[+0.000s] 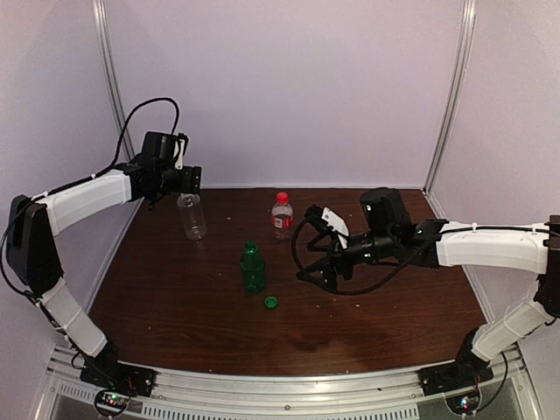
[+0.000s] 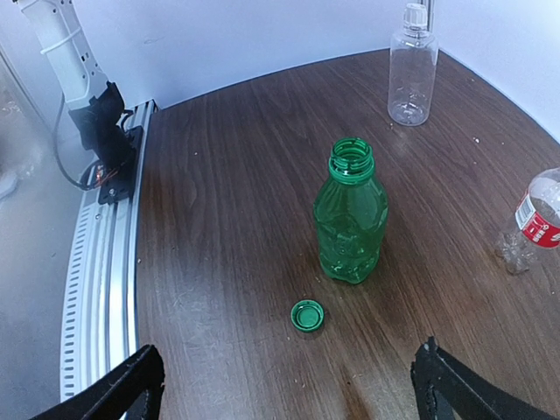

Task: Unscrew the bottle caps

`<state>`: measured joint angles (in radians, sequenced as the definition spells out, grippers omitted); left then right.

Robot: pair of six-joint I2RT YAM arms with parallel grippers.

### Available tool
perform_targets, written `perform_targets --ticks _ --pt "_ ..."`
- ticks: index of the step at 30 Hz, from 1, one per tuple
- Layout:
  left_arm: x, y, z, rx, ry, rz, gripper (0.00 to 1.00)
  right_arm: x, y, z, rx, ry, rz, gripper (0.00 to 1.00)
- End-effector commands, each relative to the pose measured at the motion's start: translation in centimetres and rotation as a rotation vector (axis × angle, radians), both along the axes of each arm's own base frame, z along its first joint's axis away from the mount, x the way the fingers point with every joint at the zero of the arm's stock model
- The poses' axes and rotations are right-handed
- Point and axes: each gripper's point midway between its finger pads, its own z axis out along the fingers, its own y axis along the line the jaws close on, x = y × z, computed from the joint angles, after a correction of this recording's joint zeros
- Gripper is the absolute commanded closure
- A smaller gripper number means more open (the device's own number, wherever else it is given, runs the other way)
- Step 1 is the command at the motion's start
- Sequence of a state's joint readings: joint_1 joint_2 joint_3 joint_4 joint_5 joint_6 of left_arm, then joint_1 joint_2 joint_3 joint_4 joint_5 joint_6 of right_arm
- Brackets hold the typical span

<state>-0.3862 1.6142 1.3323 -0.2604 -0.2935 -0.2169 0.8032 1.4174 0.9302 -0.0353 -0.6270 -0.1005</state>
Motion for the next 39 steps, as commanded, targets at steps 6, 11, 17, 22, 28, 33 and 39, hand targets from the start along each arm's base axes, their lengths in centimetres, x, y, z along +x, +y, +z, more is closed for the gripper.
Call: perform_targets --ticks 6,11,17,22,28,33,39 --pt "3.5 0.9 -3.9 -0.023 0.093 -0.026 0.17 0.4 -0.6 0.2 -0.014 -0.024 -0.025 0.00" --pt "4.1 0.9 -5.1 -0.017 0.111 -0.024 0.25 0.5 -0.5 -0.2 -0.024 -0.017 -0.023 0.00" --pt "4.5 1.1 -5.7 -0.003 0.102 -0.017 0.37 0.6 -0.4 -0.5 -0.032 -0.009 -0.024 0.00" --pt "4.8 0.7 -6.1 -0.007 0.100 -0.031 0.49 0.6 -0.4 -0.6 -0.038 -0.004 -0.025 0.00" --pt "4.8 0.1 -5.7 -0.012 0.094 -0.070 0.65 0.8 -0.4 -0.4 -0.044 -0.004 -0.037 0.00" --pt "3.7 -0.4 -3.8 -0.020 0.069 -0.127 0.73 1.9 -0.3 0.1 -0.044 -0.010 -0.086 0.00" --pt "0.8 -1.1 1.2 -0.071 -0.010 -0.216 0.76 3.2 -0.2 0.9 -0.046 -0.033 -0.136 0.00"
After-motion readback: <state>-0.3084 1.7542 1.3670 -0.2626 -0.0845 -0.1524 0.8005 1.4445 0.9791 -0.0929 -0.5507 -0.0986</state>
